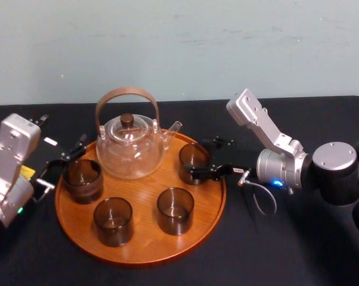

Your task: Pick up the glass from the table and place it on the tray.

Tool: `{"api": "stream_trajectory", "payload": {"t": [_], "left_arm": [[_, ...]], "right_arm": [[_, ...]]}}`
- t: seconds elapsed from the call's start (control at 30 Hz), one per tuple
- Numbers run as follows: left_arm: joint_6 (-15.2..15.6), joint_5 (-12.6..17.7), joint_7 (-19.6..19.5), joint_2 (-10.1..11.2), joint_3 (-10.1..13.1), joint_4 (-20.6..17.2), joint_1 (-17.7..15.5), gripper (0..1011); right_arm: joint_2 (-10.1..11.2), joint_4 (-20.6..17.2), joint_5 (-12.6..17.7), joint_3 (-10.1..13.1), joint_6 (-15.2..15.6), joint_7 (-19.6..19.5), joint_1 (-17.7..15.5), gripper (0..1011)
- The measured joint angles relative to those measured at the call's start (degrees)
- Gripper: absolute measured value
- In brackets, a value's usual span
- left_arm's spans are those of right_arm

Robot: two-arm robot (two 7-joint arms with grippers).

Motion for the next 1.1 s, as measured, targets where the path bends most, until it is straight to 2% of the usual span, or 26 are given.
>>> {"api": "stream_trajectory", "payload": {"t": [0.2, 0.37, 1.0, 1.1], "left_arm": [[0.0, 0.0, 0.0, 0.0, 0.0, 0.0, 0.0, 1001], [0.0, 0.0, 0.0, 0.0, 0.0, 0.0, 0.0, 1001], [0.0, 0.0, 0.0, 0.0, 0.0, 0.0, 0.0, 1001], [0.0, 0.0, 0.0, 0.0, 0.0, 0.0, 0.0, 1001]], "right_arm": [[0.0, 0.0, 0.0, 0.0, 0.0, 0.0, 0.0, 890], [0.0, 0.0, 0.1, 0.0, 0.0, 0.0, 0.0, 1002], [0.0, 0.0, 0.2, 0.0, 0.1, 0.0, 0.0, 1002], [1.0, -1.5, 0.8, 0.7, 0.0, 0.4, -0.9, 1002]]}}
